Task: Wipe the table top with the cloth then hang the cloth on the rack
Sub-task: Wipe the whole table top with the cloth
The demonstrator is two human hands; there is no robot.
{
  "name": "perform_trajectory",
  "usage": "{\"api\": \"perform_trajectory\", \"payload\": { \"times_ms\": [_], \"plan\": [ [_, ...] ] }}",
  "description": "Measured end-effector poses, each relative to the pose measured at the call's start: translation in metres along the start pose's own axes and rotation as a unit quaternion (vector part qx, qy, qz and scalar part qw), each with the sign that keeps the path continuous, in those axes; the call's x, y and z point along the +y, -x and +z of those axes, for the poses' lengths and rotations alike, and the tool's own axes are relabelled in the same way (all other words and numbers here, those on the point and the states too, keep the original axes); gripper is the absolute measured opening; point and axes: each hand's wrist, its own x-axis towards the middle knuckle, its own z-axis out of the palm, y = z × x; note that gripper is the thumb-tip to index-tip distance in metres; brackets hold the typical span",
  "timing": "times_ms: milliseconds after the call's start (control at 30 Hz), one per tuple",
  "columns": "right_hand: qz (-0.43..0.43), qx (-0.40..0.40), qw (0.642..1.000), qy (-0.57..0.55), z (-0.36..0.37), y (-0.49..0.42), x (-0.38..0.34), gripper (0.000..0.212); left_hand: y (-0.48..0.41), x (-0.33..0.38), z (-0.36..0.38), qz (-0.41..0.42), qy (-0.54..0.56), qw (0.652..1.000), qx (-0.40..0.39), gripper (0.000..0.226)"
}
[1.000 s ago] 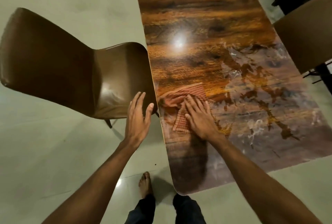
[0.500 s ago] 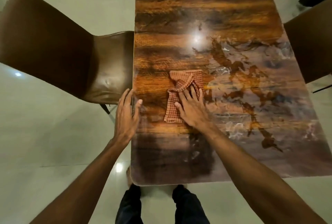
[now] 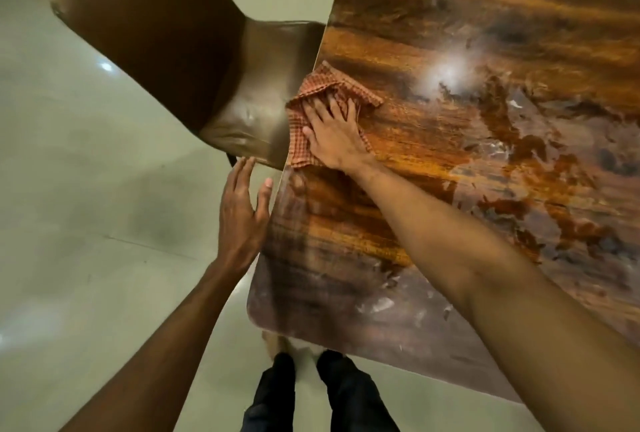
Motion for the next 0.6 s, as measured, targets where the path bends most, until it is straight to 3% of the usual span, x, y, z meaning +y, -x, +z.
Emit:
{"api": "perform_trajectory", "payload": {
  "times_ms": [133,300,467,600],
  "plan": [
    [-0.008,0.021,1.0,0.012,0.014,0.043,-0.041,0.059,0.018,-0.015,-0.016,-0.03,0.007,1.0,0.006,0.054],
    [-0.101,-0.002,0.994,0.034,0.052,0.137,-0.095,0.059,0.035,-0.024,-0.025,-0.035,0.025,0.999,-0.009,0.055],
    [0.004,0.017,1.0,0.019,0.058,0.157,-0.126,0.063,0.053,-0.038,-0.037,-0.023,0.046,0.998,-0.036,0.058],
    [-0.019,0.007,1.0,0.007,0.089,0.232,-0.191,0.063,0.073,-0.053,-0.06,-0.028,0.069,0.996,-0.051,0.059]
  ]
}}
